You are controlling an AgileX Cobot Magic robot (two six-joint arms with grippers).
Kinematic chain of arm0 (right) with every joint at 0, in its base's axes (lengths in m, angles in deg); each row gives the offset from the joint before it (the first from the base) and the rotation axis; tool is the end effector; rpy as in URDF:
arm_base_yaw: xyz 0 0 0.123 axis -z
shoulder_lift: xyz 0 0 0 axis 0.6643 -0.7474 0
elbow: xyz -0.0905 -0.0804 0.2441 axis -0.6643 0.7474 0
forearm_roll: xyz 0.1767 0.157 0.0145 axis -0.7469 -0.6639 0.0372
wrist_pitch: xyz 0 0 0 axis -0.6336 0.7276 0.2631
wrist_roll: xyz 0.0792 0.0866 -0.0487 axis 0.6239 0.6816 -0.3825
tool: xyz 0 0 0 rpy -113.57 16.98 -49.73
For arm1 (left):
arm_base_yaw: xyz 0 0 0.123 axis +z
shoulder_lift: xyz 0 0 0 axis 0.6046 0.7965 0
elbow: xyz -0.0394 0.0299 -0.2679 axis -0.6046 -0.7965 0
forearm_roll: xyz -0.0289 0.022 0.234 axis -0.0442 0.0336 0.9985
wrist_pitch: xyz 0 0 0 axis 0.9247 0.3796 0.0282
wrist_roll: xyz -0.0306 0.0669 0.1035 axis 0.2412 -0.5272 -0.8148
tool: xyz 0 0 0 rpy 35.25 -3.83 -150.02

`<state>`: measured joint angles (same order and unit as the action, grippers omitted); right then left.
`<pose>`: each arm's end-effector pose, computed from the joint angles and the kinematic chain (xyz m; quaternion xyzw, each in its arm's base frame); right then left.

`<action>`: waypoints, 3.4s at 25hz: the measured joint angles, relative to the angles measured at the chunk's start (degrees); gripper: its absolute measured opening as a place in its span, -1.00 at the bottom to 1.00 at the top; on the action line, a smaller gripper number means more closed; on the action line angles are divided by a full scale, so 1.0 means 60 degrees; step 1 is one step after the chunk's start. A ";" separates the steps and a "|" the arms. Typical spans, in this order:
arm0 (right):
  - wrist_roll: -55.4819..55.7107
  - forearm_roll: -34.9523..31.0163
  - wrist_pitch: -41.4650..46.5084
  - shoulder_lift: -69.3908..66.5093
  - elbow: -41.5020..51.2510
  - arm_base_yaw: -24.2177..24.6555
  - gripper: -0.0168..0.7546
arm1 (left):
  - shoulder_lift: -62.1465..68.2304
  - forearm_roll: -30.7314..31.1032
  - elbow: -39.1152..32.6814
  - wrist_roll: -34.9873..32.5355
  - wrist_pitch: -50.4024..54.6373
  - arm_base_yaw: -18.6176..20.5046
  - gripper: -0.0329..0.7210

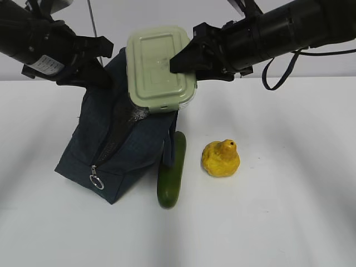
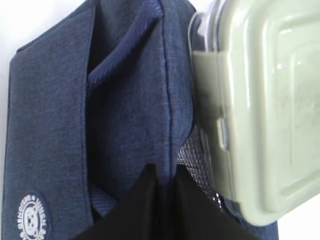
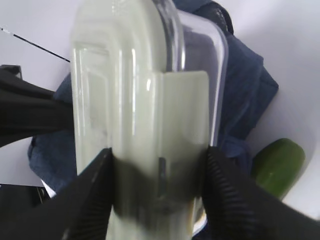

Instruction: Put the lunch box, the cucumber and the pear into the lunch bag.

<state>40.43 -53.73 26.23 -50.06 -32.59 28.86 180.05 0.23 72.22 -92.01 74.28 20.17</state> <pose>0.3796 0.1756 0.2550 -0.1537 0.8451 0.4132 0.3024 0.3288 -0.1452 0.2593 0.0945 0.9290 -0.2361 0.2688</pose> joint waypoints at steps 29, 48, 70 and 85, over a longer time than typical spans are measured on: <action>0.2477 0.1602 0.0728 -0.0631 -0.0022 0.0000 0.06 | 0.0306 -0.0222 0.0000 0.0000 -0.0184 0.0000 -0.88; 0.2699 0.1564 -0.0298 -0.0983 -0.0408 -0.0867 0.06 | 0.0306 -0.0410 0.0000 -0.0124 -0.0104 0.0000 -0.88; 0.2773 0.1838 -0.1040 -0.1709 -0.0877 -0.1731 0.06 | 0.0306 -0.0634 0.0000 -0.0349 0.0077 0.0000 -0.88; 0.2587 0.2174 -0.1040 -0.1789 -0.0877 -0.1752 0.08 | 0.0306 -0.1261 0.0000 -0.0778 0.0151 0.0000 -0.88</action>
<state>55.95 -40.69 19.99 -60.80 -37.85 18.35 181.88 -7.33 72.22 -96.68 75.19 20.17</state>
